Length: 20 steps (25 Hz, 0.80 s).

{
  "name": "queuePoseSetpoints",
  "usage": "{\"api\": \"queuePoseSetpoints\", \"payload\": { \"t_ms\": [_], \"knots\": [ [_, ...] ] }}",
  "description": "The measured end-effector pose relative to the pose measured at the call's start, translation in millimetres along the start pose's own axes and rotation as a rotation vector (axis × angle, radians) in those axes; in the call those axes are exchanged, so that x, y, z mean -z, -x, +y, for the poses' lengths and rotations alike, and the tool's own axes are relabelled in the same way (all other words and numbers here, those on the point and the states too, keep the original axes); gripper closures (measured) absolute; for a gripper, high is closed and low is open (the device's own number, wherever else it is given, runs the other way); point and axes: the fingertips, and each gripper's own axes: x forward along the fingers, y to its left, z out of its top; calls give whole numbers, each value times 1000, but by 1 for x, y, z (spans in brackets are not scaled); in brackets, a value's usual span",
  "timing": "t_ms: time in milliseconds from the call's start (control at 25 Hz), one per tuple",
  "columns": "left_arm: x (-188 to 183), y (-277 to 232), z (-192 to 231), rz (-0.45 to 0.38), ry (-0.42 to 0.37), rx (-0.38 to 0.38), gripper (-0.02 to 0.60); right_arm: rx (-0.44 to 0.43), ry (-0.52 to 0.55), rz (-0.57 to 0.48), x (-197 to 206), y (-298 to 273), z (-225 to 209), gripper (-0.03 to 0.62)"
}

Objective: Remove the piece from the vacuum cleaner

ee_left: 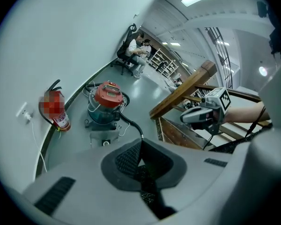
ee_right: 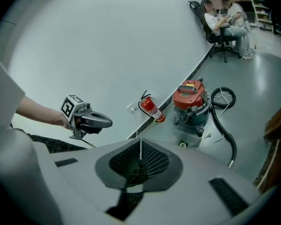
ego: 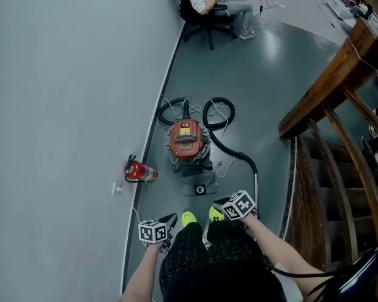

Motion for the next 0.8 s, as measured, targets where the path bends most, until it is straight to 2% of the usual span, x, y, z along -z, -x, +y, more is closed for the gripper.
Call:
{"api": "queuePoseSetpoints", "payload": {
  "t_ms": [240,440,600,800],
  "knots": [
    [23,8,-6,11,-25,20,571,27,1,-6,10,2,13,571],
    [30,33,-7,-36,-36,60,571,75,13,-25,9,-3,38,570],
    [36,57,-14,-88,-56,94,571,110,5,-86,5,-4,67,571],
    [53,78,-20,-133,-21,114,571,133,4,-138,11,-4,99,570]
  ]
}}
